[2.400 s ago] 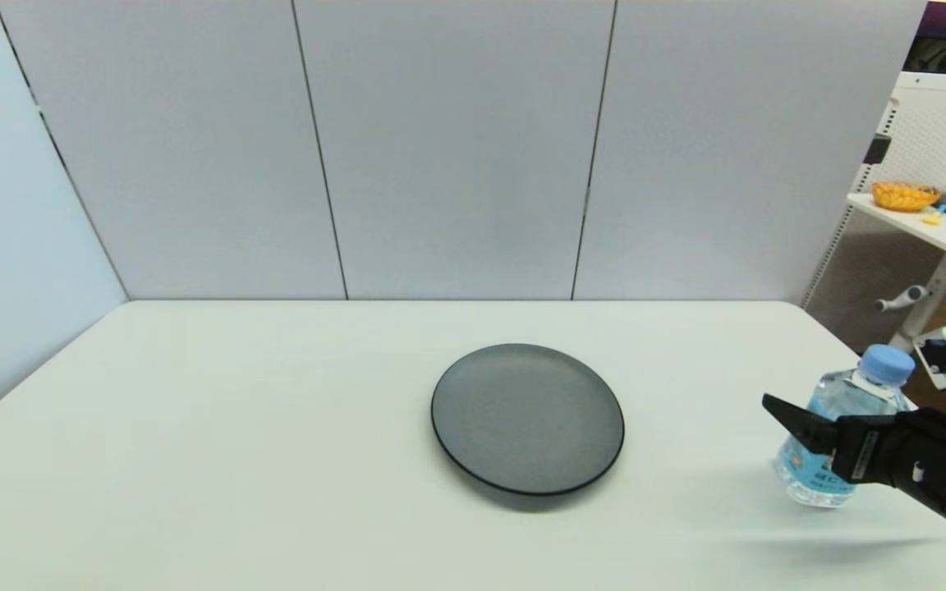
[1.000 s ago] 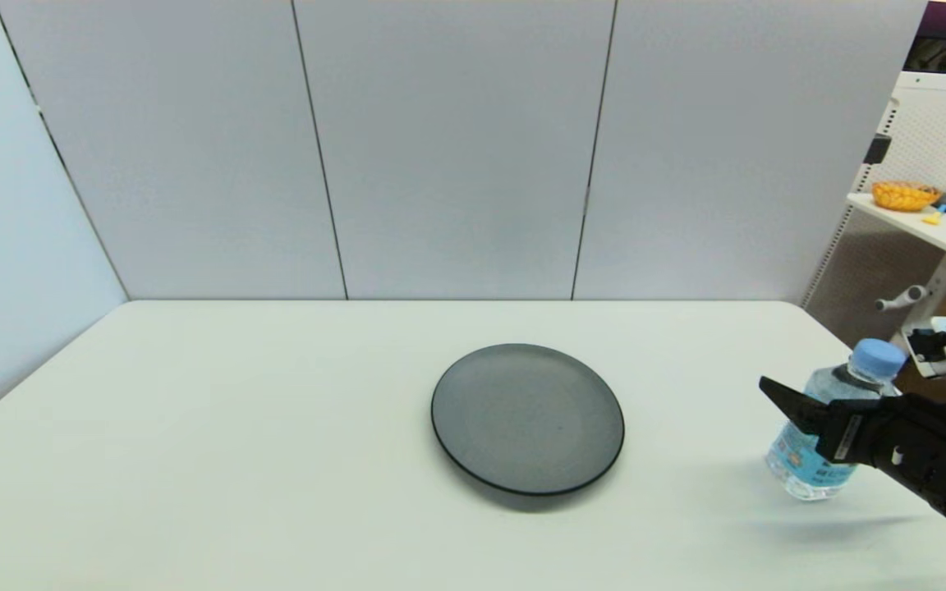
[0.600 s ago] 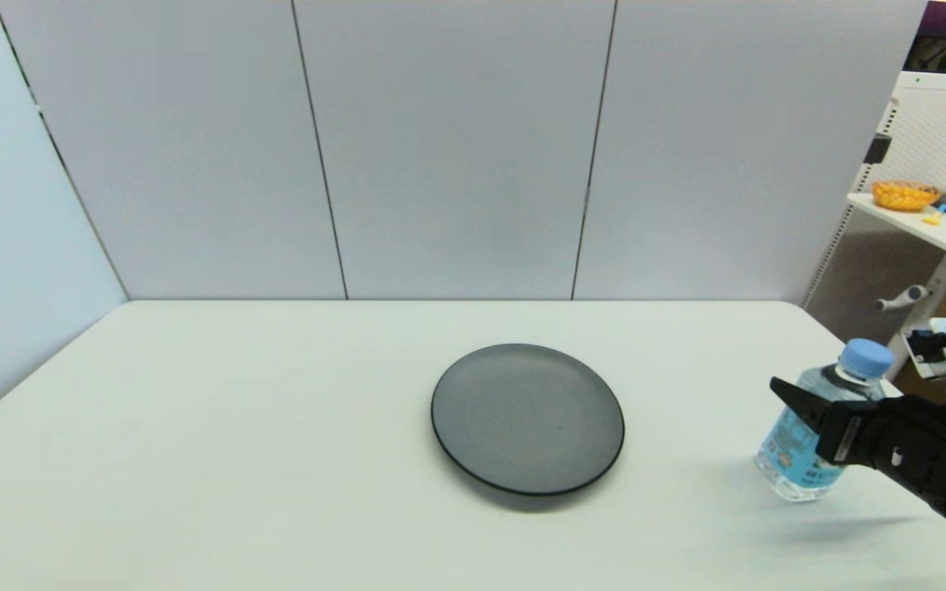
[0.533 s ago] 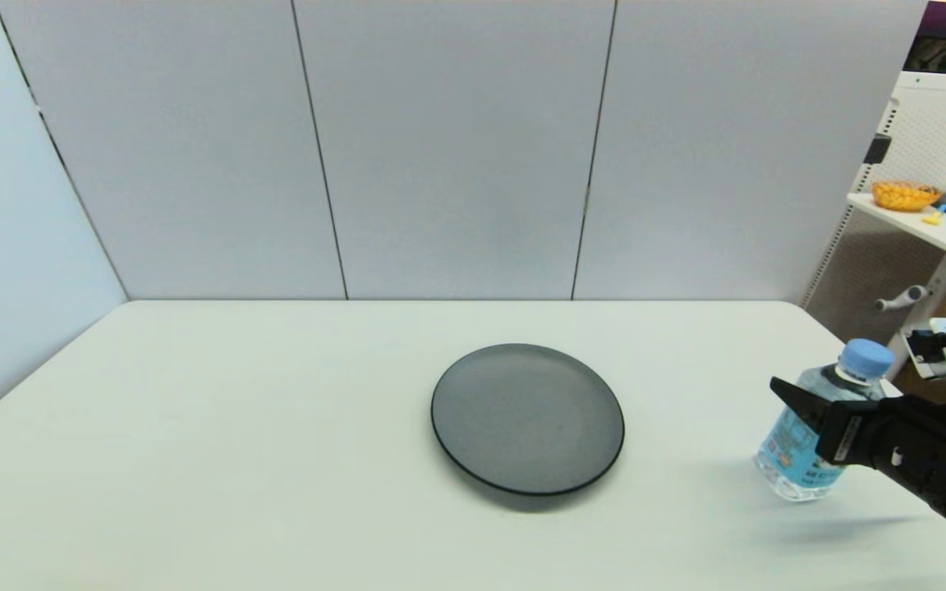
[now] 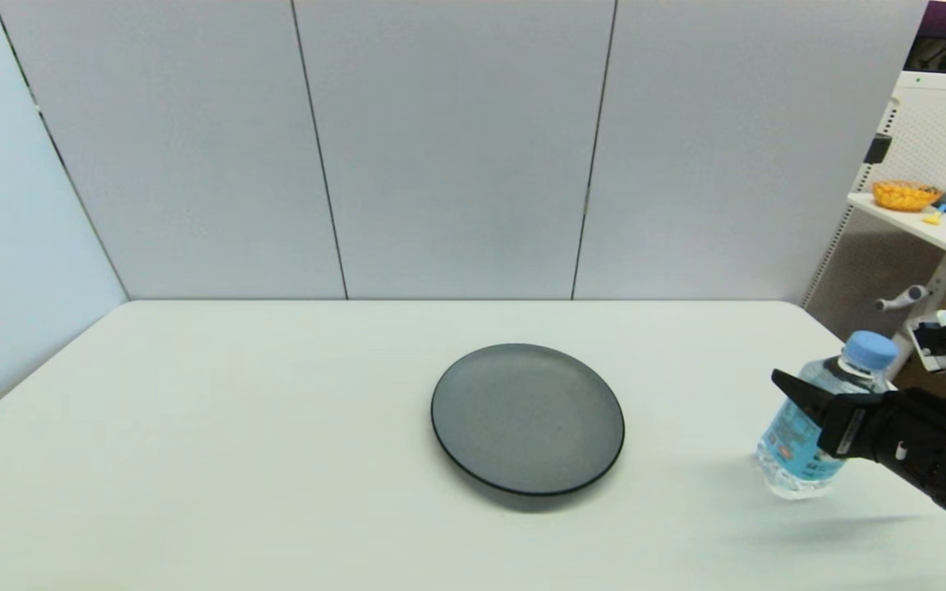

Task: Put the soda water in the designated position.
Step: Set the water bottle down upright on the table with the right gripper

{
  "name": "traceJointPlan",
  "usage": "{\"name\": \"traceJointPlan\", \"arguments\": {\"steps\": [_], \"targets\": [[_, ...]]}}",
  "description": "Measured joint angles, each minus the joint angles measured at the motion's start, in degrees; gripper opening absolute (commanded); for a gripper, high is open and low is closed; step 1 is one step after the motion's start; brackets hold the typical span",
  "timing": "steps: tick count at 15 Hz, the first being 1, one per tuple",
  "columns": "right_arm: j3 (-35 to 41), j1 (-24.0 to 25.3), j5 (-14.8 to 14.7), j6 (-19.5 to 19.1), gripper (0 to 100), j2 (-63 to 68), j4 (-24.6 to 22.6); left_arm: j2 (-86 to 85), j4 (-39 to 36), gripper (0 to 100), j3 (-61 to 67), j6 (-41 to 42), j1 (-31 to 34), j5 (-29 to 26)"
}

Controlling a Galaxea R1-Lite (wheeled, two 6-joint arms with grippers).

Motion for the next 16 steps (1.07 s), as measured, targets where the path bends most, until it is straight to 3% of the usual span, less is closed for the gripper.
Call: {"name": "traceJointPlan", "arguments": {"steps": [5,8,16], "targets": [[-5.05,1.35,1.22,-0.09,0,-1.07,3.0,0.0,0.0,100,0.0,0.02,0.0,0.0],[-13.53,1.76,4.17,-0.13,0,-0.5,8.46,0.0,0.0,100,0.0,0.02,0.0,0.0],[-40.25,4.35,20.59,-1.21,0,10.09,22.27,0.0,0.0,100,0.0,0.0,0.0,0.0]]}}
